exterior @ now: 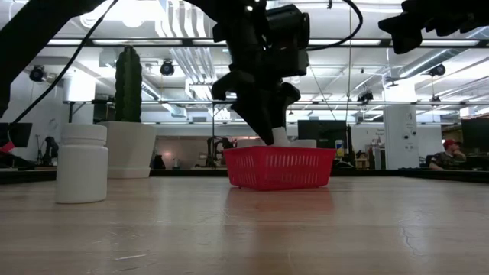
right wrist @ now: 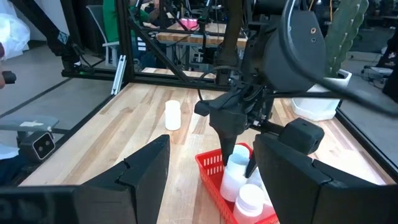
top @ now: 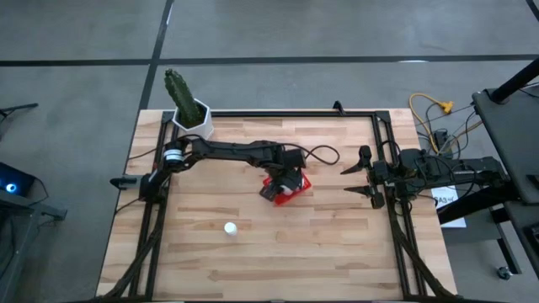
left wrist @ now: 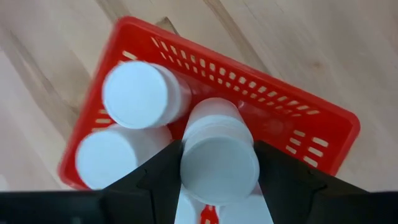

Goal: Pick and place pill bottles into a basket
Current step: Put the white pill bottle into the red bin

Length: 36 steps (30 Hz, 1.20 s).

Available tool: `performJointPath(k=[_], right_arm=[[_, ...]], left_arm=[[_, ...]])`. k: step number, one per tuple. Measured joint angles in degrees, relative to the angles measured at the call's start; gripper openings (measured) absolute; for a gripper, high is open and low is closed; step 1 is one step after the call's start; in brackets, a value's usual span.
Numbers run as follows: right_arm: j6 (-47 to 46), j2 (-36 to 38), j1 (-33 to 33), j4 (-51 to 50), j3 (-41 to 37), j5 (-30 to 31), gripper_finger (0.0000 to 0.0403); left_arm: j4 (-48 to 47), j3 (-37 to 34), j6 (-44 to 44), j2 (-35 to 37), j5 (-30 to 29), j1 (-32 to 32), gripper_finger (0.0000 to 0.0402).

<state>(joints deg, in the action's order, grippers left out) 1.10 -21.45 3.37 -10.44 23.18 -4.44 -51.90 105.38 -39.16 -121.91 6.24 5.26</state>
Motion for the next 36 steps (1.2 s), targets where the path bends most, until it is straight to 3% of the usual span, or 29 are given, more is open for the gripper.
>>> performJointPath(k=[11,24,36], right_arm=[[0.14,-0.01,-0.02,-0.01,0.0,0.0,0.0224],[0.35,-0.01,-0.02,-0.02,0.0,0.01,0.0224],[1.03,-0.02,-0.02,0.03,0.0,0.02,0.0224]], left_arm=[[0.59,0.02,1.29,0.0,0.0,0.0,0.0178],[1.13,0.04,2.35,0.01,-0.82,0.0,0.0285],[-1.5,1.31,2.98,2.69,-1.78,-1.08,0.0292]])
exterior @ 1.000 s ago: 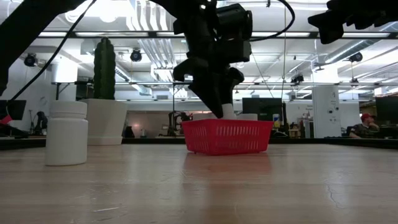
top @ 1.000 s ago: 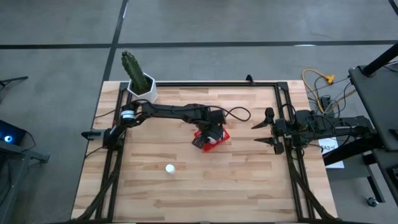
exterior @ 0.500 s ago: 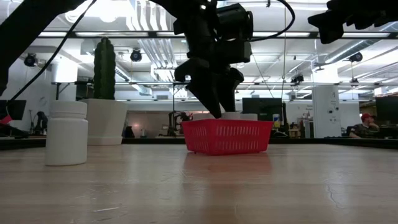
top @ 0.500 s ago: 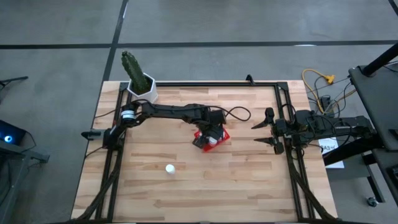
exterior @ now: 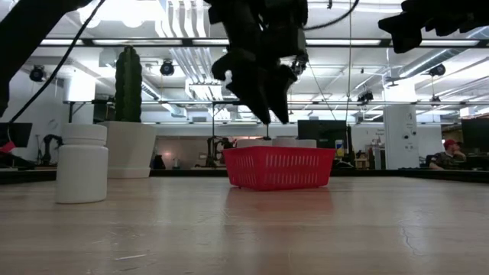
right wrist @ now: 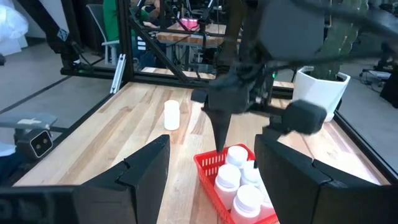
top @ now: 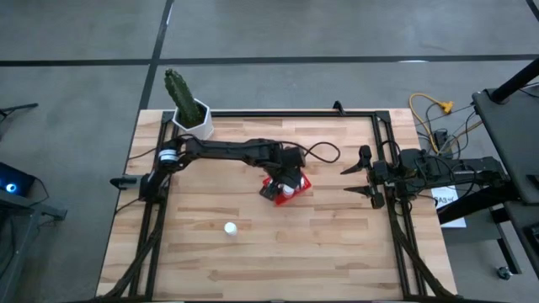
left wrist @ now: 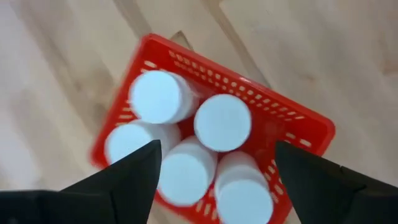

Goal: Pick and place pill bottles into a basket
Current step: Put the white pill bottle into the red bin

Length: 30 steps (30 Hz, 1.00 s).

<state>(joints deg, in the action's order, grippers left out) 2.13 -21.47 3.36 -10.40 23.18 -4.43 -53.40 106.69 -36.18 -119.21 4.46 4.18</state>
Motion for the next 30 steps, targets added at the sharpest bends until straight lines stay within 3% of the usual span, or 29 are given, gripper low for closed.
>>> performJointPath(k=[4,13,19,24,30], right_arm=[[0.0,-0.09,-0.02,-0.05,0.0,0.02,0.0224],[-0.01,-1.64,-0.04,0.51,0.0,0.86,0.0224],[0.02,-4.16,-0.04,2.97,-0.14,3.13,0.0224],[0.73,-7.96,0.0,6.77,-0.64,3.1,0.0224],[1.46,-13.86,0.0,20.44,-4.42,3.1,0.0224]], left_arm=[[-2.12,1.49,1.32,2.04,-2.85,-0.71,0.0292],[-4.29,-1.51,5.91,9.19,-3.17,-0.89,0.0291],[-1.89,-4.45,6.48,14.26,-2.79,-0.89,0.0265],[4.9,-12.99,7.59,21.24,-0.15,-0.78,0.0233],[17.01,-30.77,10.85,32.8,0.01,-0.78,0.0213]])
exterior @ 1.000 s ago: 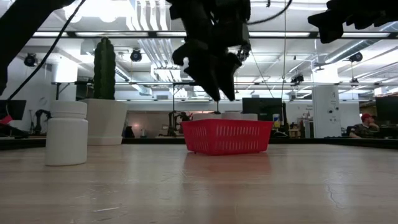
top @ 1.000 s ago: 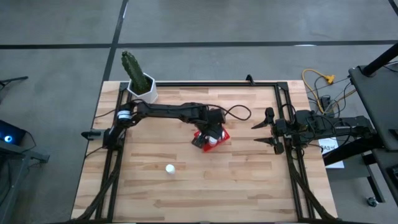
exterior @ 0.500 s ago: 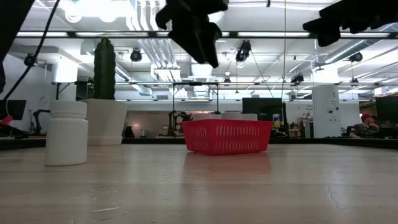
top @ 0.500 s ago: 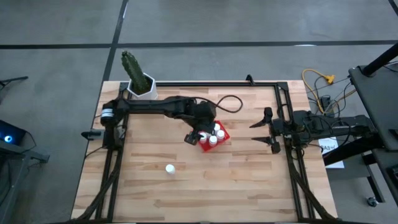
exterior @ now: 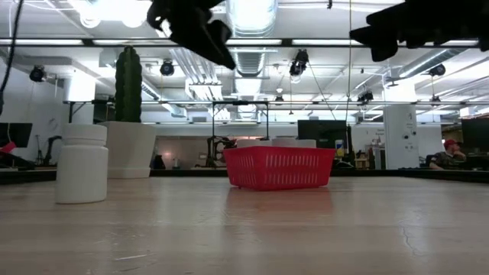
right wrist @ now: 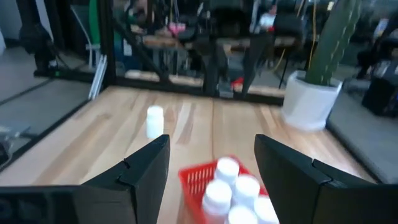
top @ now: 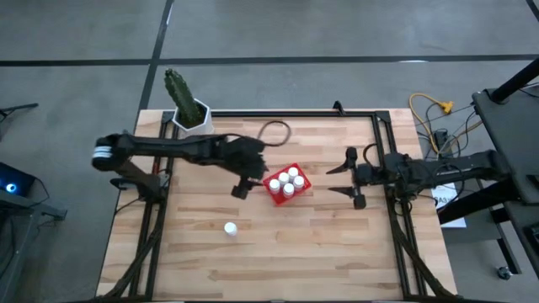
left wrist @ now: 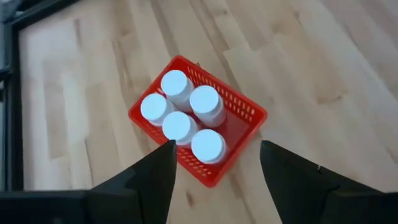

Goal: Pick and place pill bottles into a basket
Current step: Put the white pill bottle into the red bin

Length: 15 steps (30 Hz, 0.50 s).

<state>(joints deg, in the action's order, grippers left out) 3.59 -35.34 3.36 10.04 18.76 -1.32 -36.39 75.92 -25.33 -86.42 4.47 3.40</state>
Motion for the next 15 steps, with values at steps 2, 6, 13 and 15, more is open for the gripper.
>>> performJointPath(k=[2,6,13,15], right_arm=[[0.67,-2.33,0.0,5.61,-1.0,0.0,0.0224],[0.92,-7.06,0.0,13.33,-2.36,0.0,0.0224],[1.0,-16.19,0.0,24.75,-3.13,-0.02,0.0224],[0.39,-18.92,0.0,26.54,-2.5,-0.01,0.0224]], left_arm=[[5.11,-6.17,2.71,4.2,0.07,-0.03,0.0212],[14.12,-16.7,6.62,12.13,0.24,-1.19,0.0212],[30.13,-33.07,9.31,24.33,0.49,-2.98,0.0212],[33.5,-36.91,10.12,27.31,0.46,-3.04,0.0212]])
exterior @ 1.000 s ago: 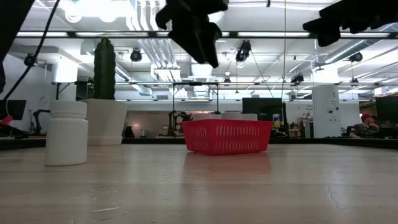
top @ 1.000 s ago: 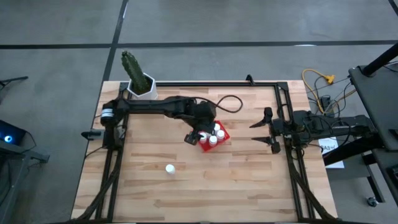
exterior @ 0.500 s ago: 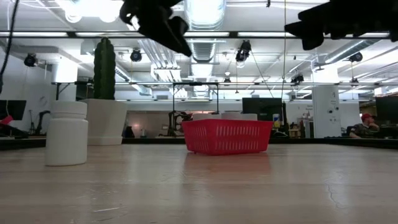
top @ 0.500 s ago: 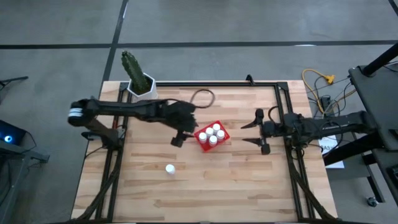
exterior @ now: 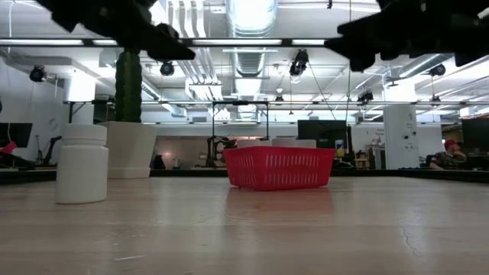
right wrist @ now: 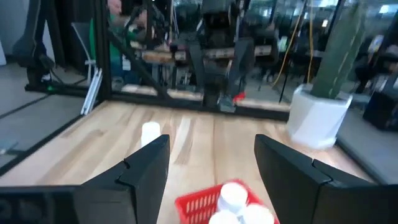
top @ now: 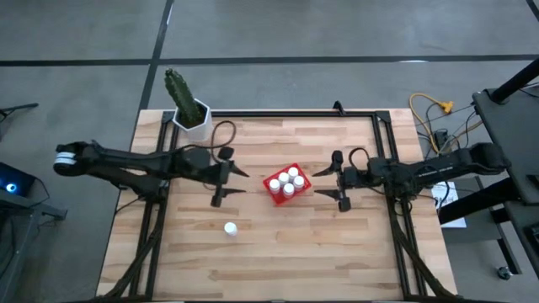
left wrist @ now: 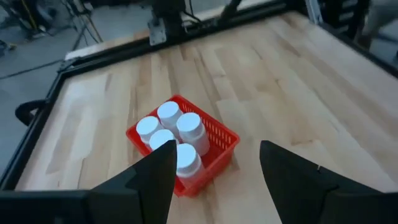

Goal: Pick and place pill bottles into a basket
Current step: Put the white pill bottle into the red bin

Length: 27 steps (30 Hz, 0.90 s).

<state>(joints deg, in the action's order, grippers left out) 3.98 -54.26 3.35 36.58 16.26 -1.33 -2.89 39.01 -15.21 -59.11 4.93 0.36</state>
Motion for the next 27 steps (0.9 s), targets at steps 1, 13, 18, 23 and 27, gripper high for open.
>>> performJointPath(k=[1,13,18,23,27], right_arm=[[-0.59,-1.21,-0.02,-0.04,0.23,0.01,0.0224],[-10.66,-17.92,0.17,0.43,7.8,-0.34,0.0224],[-11.51,-25.82,0.24,4.2,11.32,-6.09,0.0224],[-12.65,-31.92,1.0,9.12,15.16,-12.96,0.0224],[-12.14,-35.25,2.19,9.17,17.72,-13.76,0.0224]], left_arm=[[1.52,-1.76,0.58,1.24,-0.02,-0.02,0.0212],[8.21,-13.56,8.88,7.84,8.85,-0.7,0.0212],[6.86,-14.3,9.04,8.23,13.89,-3.29,0.0212],[6.26,-14.29,11.83,8.04,13.9,-7.49,0.0212],[4.75,-14.33,13.17,7.54,10.86,-12.34,0.0212]])
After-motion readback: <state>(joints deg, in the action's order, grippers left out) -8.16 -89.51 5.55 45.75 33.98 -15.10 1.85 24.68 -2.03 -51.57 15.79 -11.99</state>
